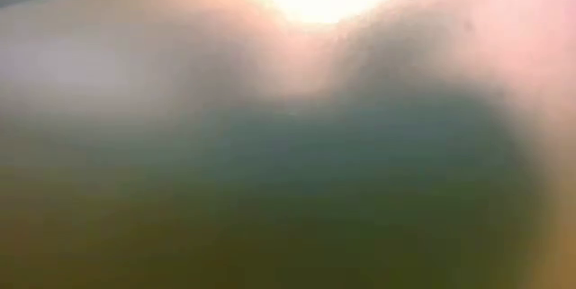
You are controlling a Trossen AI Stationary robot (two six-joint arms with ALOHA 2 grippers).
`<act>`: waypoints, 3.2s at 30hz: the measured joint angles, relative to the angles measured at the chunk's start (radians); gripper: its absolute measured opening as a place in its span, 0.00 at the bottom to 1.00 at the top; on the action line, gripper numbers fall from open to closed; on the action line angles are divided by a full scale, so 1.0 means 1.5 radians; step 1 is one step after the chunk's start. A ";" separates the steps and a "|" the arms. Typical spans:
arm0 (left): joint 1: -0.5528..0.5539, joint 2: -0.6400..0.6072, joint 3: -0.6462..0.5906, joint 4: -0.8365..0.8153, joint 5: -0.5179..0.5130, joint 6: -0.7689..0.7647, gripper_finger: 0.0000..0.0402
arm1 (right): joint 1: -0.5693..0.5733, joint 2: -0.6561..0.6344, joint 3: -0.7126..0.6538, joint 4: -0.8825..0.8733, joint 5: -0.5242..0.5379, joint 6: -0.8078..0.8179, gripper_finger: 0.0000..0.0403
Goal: Roll microfiber towels into tight, uniform cylinder then place into a basket
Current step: Roll the yellow towel
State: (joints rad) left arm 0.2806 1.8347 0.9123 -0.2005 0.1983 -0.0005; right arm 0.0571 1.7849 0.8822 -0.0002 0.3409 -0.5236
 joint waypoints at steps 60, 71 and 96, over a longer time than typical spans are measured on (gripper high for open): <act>-0.221 -0.099 0.000 0.028 -0.346 0.135 0.30 | -0.226 0.064 0.000 -0.012 -0.631 0.706 0.00; -0.135 -0.023 0.000 0.029 -0.329 0.123 0.30 | -0.225 0.063 0.000 -0.012 -0.628 0.683 0.00; 0.058 0.010 0.000 0.019 0.113 -0.103 0.30 | -0.036 -0.095 0.037 -0.109 -0.198 0.066 0.31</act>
State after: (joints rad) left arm 0.3674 1.8496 0.9127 -0.1715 0.3677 -0.1543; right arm 0.0029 1.6424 0.9371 -0.1637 0.0436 -0.4243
